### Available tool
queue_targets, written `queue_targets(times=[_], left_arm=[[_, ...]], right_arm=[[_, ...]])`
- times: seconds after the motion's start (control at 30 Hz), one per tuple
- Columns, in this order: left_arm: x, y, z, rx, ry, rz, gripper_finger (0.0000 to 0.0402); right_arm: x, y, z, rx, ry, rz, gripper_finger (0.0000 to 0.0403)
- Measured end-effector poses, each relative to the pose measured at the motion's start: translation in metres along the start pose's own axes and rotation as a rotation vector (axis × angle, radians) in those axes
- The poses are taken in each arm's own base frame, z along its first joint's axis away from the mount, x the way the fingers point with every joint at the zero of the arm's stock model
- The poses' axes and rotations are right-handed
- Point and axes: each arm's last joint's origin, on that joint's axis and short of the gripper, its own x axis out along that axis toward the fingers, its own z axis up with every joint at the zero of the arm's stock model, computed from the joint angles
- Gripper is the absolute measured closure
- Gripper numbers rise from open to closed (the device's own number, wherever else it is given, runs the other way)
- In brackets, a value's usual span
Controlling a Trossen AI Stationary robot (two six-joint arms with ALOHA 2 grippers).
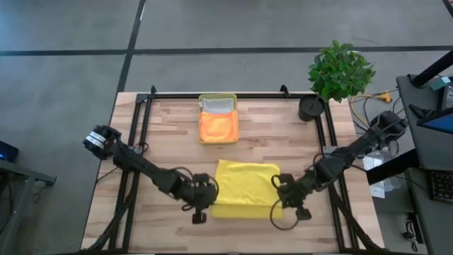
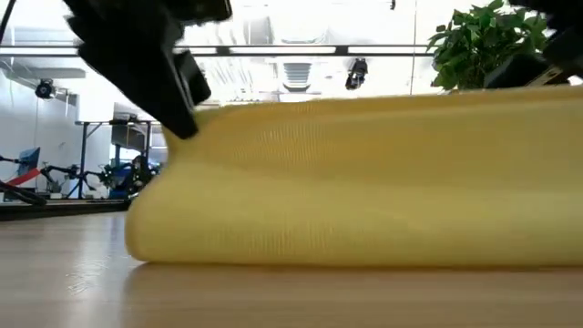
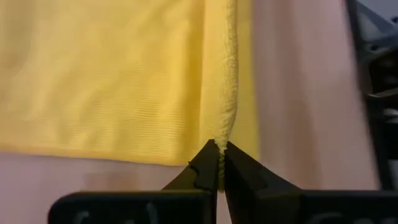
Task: Fold microfiber towels
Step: Fold the yellow microfiber cloth
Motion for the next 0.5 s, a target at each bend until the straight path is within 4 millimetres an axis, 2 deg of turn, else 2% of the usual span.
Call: queue_targets(times=[0.2, 0.5], left_arm=[[0.000, 0.031, 0.008, -0.016, -0.018, 0.074, 0.0401], [0.001, 0.063, 0.021, -0.006, -0.045, 0.159, 0.0401]], right_arm=[[-0.005, -0.026, -0.003, 0.027, -0.015, -0.052, 0.0394], [-0.002, -0.054, -0.015, 0.069, 0.028, -0.117, 0.0394]])
